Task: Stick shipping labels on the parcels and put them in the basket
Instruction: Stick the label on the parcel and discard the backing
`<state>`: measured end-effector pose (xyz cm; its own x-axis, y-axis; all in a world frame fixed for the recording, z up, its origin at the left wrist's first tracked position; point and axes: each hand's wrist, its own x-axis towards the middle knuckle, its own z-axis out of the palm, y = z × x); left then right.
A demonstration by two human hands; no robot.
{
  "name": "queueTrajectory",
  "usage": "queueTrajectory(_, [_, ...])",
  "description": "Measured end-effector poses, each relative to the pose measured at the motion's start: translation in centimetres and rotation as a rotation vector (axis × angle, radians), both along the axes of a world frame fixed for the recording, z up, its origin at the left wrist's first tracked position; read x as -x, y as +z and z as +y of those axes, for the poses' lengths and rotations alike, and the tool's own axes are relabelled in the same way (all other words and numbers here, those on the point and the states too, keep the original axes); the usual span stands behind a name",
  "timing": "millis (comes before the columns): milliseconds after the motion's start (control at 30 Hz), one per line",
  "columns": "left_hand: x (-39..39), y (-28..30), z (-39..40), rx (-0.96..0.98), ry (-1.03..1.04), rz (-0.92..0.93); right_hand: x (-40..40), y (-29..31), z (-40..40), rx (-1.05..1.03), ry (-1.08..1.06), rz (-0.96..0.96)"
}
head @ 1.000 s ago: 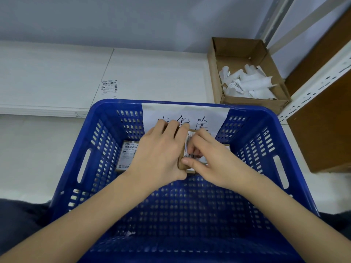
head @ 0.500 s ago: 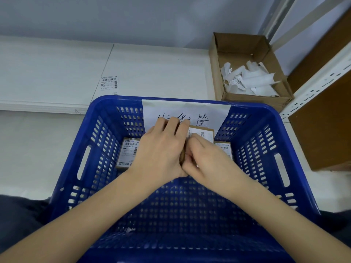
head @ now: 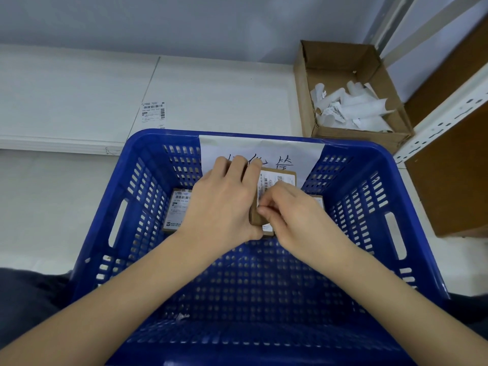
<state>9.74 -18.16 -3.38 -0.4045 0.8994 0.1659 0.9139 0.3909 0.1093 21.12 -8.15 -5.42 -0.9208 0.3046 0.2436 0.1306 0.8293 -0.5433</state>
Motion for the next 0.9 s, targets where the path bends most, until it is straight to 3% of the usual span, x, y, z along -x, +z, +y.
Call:
queueTrajectory(167, [-0.3, -0.4, 0.1, 0.011, 0.009, 0.021, 0.1, 0.0, -0.7, -0.204, 0.016, 0.047])
queueTrajectory(633, [-0.6, -0.3, 0.3, 0.009, -0.003, -0.024, 0.1, 0.1, -0.2, -0.152, -0.016, 0.016])
queueTrajectory(800, [-0.5, 0.0, 0.1, 0.006, -0.002, -0.039, -0.6, 0.6, 0.7, 0.161, -0.011, -0.159])
queueTrajectory(900, [-0.6, 0.0, 0.0, 0.004, -0.007, -0.043, -0.3, 0.9, 1.0, -0.062, 0.034, -0.143])
